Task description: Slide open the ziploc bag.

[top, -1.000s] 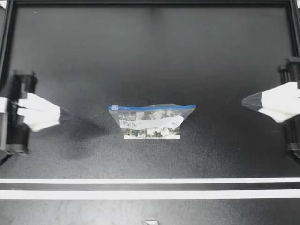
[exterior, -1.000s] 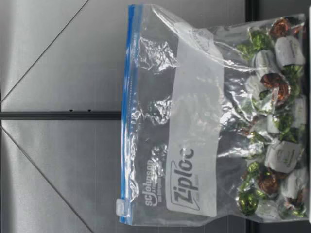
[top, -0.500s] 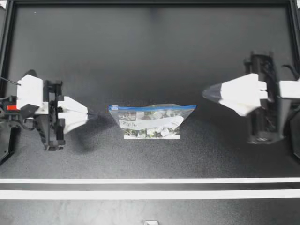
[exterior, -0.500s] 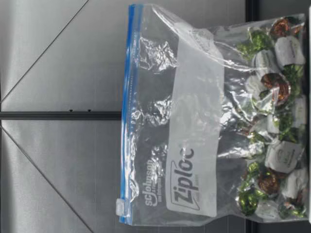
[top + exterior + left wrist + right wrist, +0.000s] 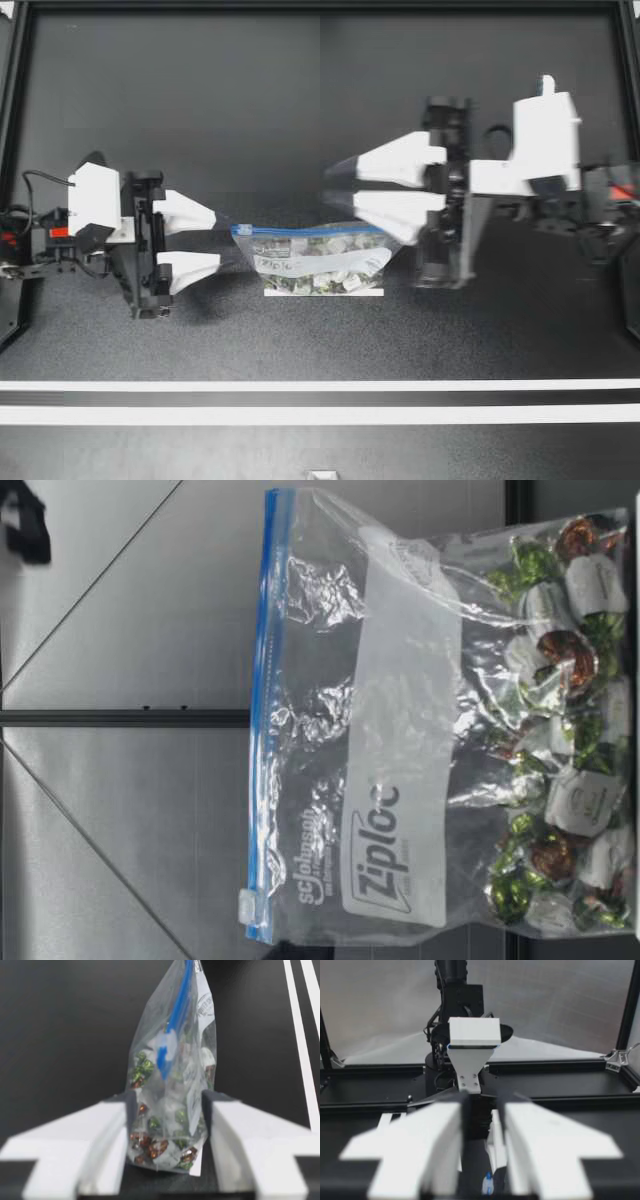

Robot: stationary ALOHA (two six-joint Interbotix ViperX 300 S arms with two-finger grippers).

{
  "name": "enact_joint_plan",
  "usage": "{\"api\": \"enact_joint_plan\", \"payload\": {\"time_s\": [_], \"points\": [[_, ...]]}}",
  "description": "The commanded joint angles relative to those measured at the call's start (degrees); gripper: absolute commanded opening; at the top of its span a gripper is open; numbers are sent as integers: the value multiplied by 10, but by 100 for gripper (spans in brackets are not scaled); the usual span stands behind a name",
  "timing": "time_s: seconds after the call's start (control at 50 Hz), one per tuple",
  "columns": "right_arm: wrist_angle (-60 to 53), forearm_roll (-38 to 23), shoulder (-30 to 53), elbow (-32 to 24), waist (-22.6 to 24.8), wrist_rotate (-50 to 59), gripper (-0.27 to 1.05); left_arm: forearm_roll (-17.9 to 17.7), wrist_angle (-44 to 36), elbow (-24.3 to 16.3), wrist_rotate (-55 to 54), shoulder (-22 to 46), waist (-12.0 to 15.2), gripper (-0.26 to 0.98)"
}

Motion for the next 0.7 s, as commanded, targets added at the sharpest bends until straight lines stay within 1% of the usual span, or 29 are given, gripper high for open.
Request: {"api": "enact_joint_plan", "payload": {"time_s": [0.0, 0.22, 0.34, 0.4, 0.44, 0.5, 0.6, 0.68], "points": [[1, -1, 26, -40, -5, 1, 40, 1, -13, -17, -3, 4, 1, 41], [70, -18, 106, -107, -5, 1, 42, 1, -24, -18, -4, 7, 1, 40], [141, -40, 142, -144, -5, 1, 42, 1, -24, -18, -4, 10, 1, 40], [174, -47, 156, -160, -5, 1, 42, 0, -24, -18, -4, 12, 1, 38], [190, -49, 163, -167, -4, 1, 42, 1, -24, -18, -4, 14, 1, 34], [209, -53, 175, -177, -5, 1, 42, 0, -25, -19, -4, 17, 1, 24], [234, -54, 192, -190, -5, 1, 42, 1, -35, -19, -4, 18, 1, 4], [245, -55, 204, -195, -4, 1, 43, 1, -41, -19, -4, 18, 1, -9]]}}
